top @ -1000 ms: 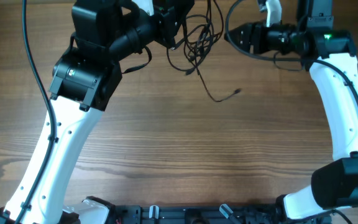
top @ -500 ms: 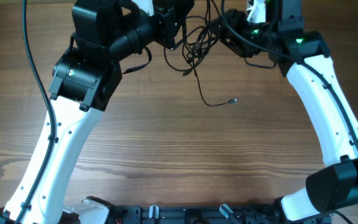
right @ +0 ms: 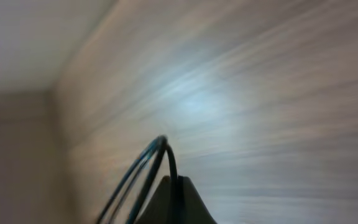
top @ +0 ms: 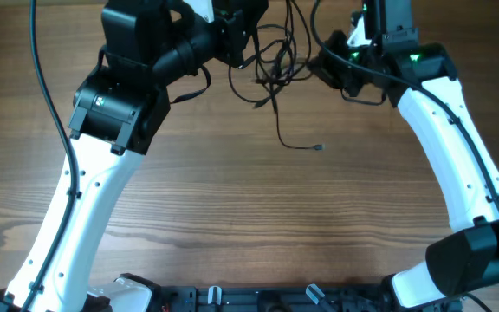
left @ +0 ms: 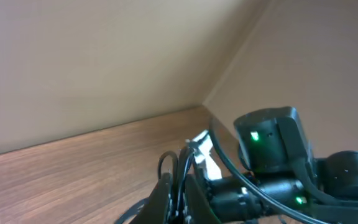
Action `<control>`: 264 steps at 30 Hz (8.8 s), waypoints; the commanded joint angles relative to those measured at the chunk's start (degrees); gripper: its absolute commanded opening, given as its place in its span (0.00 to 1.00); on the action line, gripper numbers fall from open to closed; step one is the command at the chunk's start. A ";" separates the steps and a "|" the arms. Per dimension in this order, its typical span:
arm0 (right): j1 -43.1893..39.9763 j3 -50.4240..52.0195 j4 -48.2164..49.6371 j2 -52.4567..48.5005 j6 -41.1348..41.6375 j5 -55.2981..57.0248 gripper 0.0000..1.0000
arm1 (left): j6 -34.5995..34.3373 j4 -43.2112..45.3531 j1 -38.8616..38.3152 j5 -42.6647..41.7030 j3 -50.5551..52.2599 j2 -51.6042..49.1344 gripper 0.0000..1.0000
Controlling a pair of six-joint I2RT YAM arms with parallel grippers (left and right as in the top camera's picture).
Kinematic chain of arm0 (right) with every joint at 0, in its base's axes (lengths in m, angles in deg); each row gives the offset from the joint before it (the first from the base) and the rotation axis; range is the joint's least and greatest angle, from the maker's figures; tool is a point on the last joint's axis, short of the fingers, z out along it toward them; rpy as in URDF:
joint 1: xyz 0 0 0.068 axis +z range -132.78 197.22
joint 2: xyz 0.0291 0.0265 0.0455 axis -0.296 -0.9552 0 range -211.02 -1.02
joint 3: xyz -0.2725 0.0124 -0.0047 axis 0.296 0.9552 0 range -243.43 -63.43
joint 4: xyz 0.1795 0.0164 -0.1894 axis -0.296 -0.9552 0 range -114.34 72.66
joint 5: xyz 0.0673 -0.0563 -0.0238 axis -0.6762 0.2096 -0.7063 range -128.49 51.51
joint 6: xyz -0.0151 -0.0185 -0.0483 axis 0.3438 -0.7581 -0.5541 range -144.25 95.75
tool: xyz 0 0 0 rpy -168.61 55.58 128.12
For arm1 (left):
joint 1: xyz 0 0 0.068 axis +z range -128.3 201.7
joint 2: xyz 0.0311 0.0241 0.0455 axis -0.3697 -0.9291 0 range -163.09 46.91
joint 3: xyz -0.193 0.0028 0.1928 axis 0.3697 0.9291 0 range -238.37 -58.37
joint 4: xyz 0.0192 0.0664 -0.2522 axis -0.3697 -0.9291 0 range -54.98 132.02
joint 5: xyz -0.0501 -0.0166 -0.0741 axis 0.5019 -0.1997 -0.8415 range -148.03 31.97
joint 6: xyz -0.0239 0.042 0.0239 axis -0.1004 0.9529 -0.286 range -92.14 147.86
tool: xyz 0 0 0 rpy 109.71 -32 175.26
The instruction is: Untangle cables
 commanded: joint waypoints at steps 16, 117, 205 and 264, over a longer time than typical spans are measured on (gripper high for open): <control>-36.39 0.15 -13.11 -0.92 -17.00 11.98 0.04 | 4.15 -6.62 14.05 17.20 -0.59 6.71 0.04; -16.13 0.15 -10.91 -1.03 -36.28 17.31 0.04 | -4.15 -17.92 22.51 27.69 -0.59 3.58 0.04; -16.22 0.09 -16.13 19.37 -45.55 -36.68 0.04 | 54.40 -18.10 -7.58 -17.59 -0.09 -28.46 0.04; -16.52 0.13 -18.14 -1.05 -26.01 29.11 0.09 | 41.44 -31.95 19.80 -13.42 0.00 -0.59 0.04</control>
